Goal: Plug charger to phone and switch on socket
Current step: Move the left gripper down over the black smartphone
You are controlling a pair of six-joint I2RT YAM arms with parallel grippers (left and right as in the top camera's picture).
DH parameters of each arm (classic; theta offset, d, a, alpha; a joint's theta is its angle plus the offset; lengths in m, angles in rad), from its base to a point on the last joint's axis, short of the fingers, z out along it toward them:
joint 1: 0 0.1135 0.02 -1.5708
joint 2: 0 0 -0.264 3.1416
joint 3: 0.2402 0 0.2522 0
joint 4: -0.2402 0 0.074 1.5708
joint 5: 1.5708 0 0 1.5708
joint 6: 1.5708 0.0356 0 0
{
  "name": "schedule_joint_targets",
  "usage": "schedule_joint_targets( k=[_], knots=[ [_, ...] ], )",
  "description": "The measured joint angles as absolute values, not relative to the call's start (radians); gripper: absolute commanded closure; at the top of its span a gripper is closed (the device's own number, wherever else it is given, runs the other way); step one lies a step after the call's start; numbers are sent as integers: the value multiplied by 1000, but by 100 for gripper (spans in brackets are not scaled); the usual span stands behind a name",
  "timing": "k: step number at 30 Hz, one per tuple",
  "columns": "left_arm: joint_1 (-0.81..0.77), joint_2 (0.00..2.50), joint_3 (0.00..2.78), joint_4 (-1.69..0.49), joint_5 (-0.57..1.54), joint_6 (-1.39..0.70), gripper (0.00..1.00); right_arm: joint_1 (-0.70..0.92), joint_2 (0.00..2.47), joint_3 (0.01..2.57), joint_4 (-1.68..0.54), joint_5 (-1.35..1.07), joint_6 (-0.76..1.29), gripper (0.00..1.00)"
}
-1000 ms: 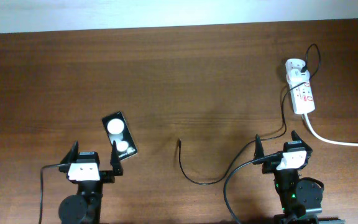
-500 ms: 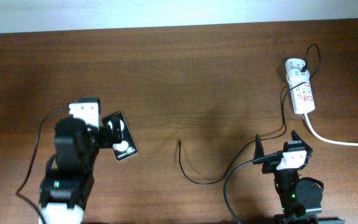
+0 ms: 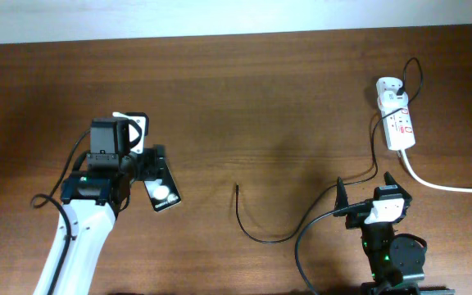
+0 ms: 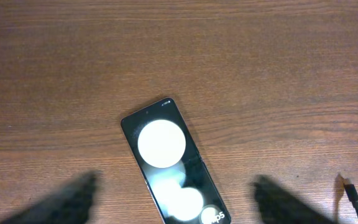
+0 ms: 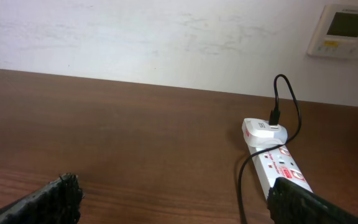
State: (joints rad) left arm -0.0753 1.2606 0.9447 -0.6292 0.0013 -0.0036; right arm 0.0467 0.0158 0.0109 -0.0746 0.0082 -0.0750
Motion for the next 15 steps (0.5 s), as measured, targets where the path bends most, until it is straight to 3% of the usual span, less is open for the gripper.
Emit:
schedule_joint_targets(
  k=[9,15],
  knots=[
    [-75,1261,945,-639,28,-64,1,47,16,11,-75,8,-75,1],
    [-75,1333,1129,-846,26,-245,1,47,15,11,-74,8,-75,1]
  ],
)
